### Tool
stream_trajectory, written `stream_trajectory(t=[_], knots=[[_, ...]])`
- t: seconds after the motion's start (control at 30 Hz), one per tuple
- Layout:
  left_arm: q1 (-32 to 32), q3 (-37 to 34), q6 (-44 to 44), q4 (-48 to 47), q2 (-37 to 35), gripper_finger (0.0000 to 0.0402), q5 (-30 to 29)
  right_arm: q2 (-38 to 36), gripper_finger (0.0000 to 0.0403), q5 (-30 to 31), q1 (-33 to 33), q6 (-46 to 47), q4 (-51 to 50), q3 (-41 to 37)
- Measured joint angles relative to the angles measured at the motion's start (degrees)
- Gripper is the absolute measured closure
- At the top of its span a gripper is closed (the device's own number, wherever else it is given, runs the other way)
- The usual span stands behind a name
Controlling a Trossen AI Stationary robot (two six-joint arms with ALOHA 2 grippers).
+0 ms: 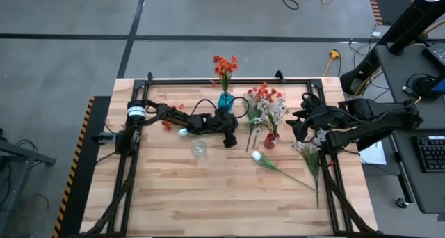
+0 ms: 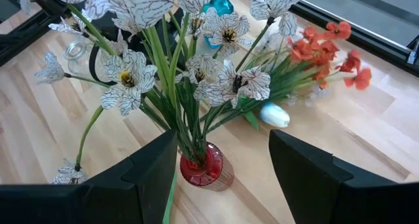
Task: Sort flowers into vase by color
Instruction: Put the top white flower into the transparent vase
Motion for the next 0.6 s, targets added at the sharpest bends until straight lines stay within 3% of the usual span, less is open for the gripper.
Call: stream_trajectory(t=[0.33, 0.6], knots=[[-0.8, 0.0, -1.7, -0.1, -0.1, 0.0401, -0.1, 0.0, 0.0170, 0.0, 0.0, -0.2, 0.0, 0.0], [-2.2, 0.1, -2.1, -0.2, -1.7, 0.0401, -3.9, 0.0, 0.0170, 0.0, 0.0, -0.4, 0.0, 0.0]])
